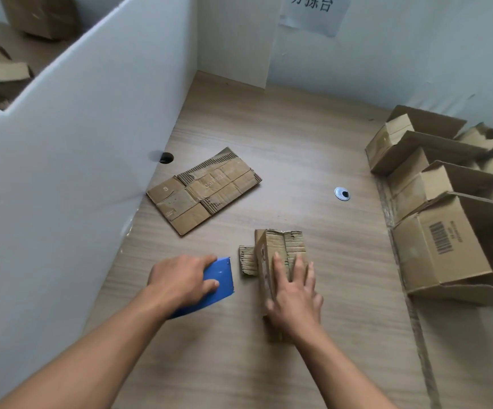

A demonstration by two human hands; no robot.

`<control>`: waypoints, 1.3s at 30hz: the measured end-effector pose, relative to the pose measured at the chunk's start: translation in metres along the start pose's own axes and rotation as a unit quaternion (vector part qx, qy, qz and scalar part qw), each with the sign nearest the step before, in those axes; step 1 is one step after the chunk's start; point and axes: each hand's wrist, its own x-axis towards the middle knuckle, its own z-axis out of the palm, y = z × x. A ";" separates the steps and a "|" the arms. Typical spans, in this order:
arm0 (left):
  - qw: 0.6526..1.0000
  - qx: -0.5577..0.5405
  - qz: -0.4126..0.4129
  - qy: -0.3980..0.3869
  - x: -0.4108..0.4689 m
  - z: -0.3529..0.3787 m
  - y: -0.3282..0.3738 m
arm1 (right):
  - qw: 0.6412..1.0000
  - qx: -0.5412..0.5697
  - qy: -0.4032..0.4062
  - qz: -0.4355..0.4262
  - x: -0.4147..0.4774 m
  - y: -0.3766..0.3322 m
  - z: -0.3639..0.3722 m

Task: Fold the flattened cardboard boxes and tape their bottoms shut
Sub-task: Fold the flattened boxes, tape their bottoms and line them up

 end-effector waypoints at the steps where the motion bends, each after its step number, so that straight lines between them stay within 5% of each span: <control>1: 1.000 -0.007 0.000 0.003 -0.003 -0.002 -0.002 | 1.000 -0.006 0.003 -0.006 -0.001 0.004 0.000; 25: 0.996 -0.068 0.007 0.053 -0.013 -0.004 0.009 | 0.986 -0.132 -0.011 -0.099 0.002 0.053 0.007; 28: 0.996 -0.070 0.008 0.061 -0.013 -0.007 0.009 | 0.979 -0.118 -0.041 -0.164 0.002 0.071 -0.005; 35: 0.996 -0.059 -0.005 0.069 -0.020 -0.019 0.003 | 0.994 -0.010 -0.038 -0.101 0.014 0.044 -0.028; 39: 0.996 -0.057 -0.004 0.074 -0.021 -0.024 -0.002 | 0.951 -0.130 -0.087 -0.266 0.027 0.043 -0.053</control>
